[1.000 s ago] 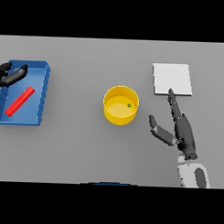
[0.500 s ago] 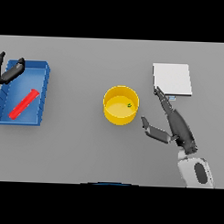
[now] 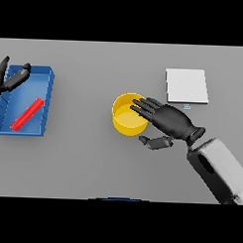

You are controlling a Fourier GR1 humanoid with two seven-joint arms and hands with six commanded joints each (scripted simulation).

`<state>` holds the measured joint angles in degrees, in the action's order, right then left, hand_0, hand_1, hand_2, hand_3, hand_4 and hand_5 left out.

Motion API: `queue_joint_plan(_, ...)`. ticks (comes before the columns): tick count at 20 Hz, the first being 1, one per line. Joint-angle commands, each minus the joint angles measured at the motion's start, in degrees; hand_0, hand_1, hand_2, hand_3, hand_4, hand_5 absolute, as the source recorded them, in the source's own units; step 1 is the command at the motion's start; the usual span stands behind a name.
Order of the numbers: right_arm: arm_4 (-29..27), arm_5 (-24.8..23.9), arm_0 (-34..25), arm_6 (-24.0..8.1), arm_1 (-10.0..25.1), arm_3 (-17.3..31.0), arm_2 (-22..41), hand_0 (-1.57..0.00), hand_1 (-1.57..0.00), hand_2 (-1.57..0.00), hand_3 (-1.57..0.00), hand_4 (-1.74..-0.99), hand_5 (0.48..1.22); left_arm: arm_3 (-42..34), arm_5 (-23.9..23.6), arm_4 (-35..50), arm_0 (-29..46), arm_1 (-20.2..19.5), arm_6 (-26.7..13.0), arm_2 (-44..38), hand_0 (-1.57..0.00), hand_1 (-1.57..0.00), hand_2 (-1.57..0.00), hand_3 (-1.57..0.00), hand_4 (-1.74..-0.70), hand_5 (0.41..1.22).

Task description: Pick up the red beaker and tilt it to pour out 1 green nut into yellow bowl. Pick up the yellow bowl and place it on the metallic measuring scale.

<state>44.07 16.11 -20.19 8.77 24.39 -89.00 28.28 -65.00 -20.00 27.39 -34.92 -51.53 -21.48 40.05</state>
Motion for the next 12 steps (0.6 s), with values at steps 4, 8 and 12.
queue_joint_plan(4,3.1,4.1,-6.6,3.5,0.8,5.0,4.5,0.0,0.0,0.0,0.0,-1.212,0.705,0.1,0.6,0.9,0.4,-0.4,0.8,-0.7,0.0,0.0,0.0,0.0,-0.72,0.684)
queue_joint_plan(8,6.0,7.2,-11.5,2.6,-0.7,10.7,8.3,0.0,0.0,0.0,0.0,-1.223,0.704,0.1,0.9,1.0,0.3,-0.5,1.2,-0.8,0.0,0.0,0.0,0.0,-0.72,0.688)
queue_joint_plan(12,8.2,8.3,-15.6,3.1,-2.0,16.6,11.0,0.0,0.0,0.0,0.0,-1.239,0.705,-0.2,1.1,1.6,0.6,-0.8,2.1,-1.4,0.0,0.0,0.0,0.0,-0.72,0.687)
